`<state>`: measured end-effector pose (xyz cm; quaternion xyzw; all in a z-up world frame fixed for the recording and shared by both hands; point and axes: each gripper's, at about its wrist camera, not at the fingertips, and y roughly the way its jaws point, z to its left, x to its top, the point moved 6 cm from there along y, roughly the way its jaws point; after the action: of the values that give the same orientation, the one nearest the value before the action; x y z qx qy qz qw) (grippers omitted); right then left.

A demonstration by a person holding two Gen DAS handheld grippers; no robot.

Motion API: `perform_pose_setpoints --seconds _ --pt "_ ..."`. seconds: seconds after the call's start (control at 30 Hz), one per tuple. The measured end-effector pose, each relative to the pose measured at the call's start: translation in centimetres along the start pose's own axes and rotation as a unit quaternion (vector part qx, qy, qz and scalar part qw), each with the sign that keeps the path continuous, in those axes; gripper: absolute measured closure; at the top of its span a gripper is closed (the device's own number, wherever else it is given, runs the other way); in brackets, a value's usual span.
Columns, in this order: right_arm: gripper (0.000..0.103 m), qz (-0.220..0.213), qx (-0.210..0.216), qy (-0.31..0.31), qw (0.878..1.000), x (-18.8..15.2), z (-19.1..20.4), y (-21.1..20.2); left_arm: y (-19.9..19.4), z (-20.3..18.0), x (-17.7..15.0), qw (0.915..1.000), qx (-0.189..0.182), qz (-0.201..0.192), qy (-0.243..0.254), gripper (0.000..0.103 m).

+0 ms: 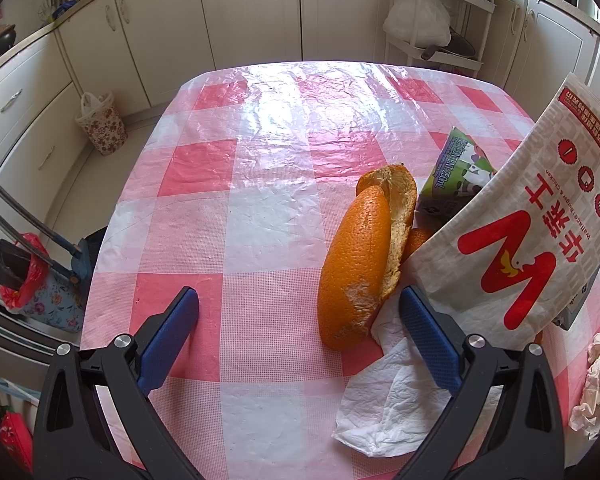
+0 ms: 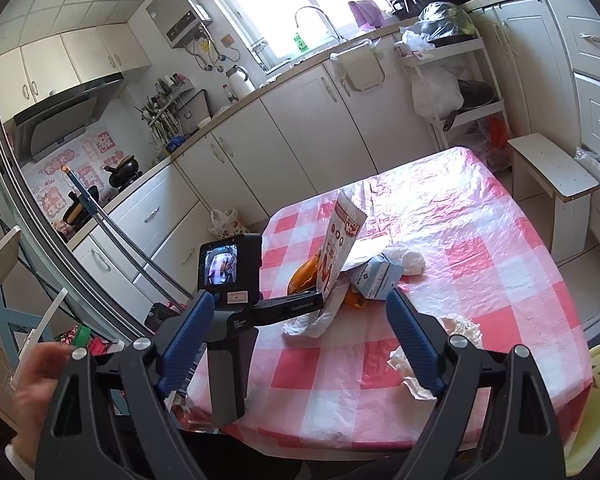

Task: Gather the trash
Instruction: 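Move the left gripper back to the orange peel beside the paper bag, then close the left gripper on the white paper bag with the red M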

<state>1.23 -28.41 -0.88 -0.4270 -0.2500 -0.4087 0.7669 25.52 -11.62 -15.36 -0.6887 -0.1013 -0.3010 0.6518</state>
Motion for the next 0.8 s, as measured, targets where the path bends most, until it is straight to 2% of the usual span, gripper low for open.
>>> perform_pose_setpoints --seconds 0.27,0.53,0.63,0.7,0.8 --pt "0.018 -0.002 -0.003 -0.006 1.0 0.4 -0.9 -0.2 0.0 0.3 -0.2 1.0 -0.001 -0.001 -0.001 0.006" --pt "0.018 0.014 -0.001 -0.003 1.0 0.5 -1.5 0.6 0.1 0.5 0.0 1.0 -0.002 0.0 -0.004 0.006" --pt "0.018 0.01 -0.002 -0.004 1.0 0.5 -1.5 0.3 -0.1 0.7 0.0 0.9999 -0.009 0.012 0.004 0.006" --pt "0.018 0.008 -0.001 -0.001 1.0 0.5 -1.6 0.2 -0.7 1.6 -0.5 0.9995 -0.009 0.02 -0.025 0.006" --pt "0.018 0.004 0.004 0.005 1.0 0.5 -1.7 -0.1 -2.8 3.4 -1.3 0.9953 -0.051 0.01 -0.081 0.006"
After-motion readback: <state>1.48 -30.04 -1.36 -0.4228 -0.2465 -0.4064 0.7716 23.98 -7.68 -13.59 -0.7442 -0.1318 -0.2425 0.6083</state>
